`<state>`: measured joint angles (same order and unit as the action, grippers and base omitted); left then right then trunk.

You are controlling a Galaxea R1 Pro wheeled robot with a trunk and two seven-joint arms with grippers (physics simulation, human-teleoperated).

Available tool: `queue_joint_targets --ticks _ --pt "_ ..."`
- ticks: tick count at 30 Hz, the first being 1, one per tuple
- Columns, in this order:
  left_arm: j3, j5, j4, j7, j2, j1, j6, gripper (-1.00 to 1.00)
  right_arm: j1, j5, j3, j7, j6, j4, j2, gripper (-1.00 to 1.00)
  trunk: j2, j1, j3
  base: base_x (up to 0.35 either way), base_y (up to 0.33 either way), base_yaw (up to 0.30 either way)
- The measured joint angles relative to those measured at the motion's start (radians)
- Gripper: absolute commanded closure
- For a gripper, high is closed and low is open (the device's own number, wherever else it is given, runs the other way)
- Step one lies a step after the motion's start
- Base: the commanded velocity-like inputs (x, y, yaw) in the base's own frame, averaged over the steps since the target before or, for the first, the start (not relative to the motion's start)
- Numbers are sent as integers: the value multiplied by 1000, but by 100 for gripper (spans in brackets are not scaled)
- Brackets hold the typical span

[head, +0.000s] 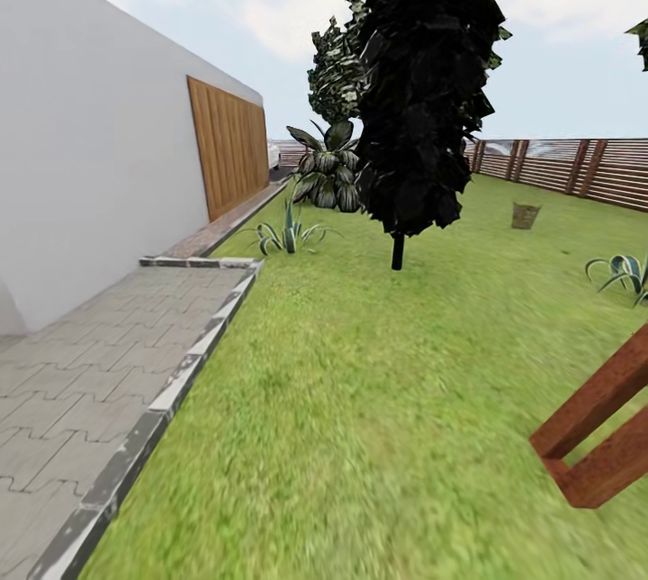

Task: Take the three Easter eggs out of the wicker basket on the lawn in the garden, then place them on the lawn next to a single tree (choose any tree) so that all three eggs are next to the same tree and none are left in the basket.

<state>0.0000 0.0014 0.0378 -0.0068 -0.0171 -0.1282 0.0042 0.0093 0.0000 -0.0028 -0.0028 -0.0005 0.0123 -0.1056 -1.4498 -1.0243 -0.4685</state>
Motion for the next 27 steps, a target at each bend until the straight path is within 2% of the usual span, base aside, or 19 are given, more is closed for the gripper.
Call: queue_joint_targets --ticks 16,22,25,27 --pt "0 0 0 0 0 0 0 -100 0 1 1 0 1 0 0 -100 0 0 0 342 0 0" --pt "0 0 0 0 -1 0 -4 -100 0 6 5 3 4 1 1 -100 0 -1 0 80 0 0" --pt "1 0 17 0 -18 0 -7 -100 1 9 7 10 10 17 -16 -100 0 -1 0 0 0 0" --pt "0 0 28 0 -19 0 -7 -100 1 8 7 9 9 17 -27 -100 0 -1 0 0 0 0"
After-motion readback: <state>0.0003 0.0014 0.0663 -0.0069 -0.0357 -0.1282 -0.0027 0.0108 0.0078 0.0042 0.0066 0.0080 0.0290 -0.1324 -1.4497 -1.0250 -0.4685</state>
